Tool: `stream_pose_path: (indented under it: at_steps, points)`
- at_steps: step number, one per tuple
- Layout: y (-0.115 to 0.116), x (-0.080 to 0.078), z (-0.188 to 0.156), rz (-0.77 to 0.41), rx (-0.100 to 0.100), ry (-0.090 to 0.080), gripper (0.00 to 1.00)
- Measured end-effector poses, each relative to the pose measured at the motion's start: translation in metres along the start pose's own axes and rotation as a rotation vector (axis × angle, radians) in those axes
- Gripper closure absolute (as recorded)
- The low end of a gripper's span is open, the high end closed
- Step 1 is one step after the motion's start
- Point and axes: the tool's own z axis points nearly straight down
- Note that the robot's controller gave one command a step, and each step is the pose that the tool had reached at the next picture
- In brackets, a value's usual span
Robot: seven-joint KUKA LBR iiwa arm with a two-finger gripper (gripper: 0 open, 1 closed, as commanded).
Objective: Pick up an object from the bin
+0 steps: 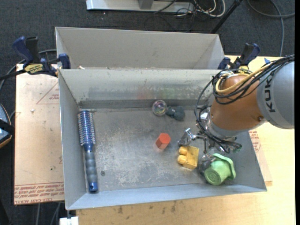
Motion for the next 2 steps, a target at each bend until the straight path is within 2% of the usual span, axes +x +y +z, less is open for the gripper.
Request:
stream_pose_path:
  at_steps: [1,2]
  points:
    - [-0.001,-0.001,-0.001,0.001,0.001,-0.001,1.0]
    - [0.078,0.012,-0.013,-0.456,-0.002,-0.004,1.0]
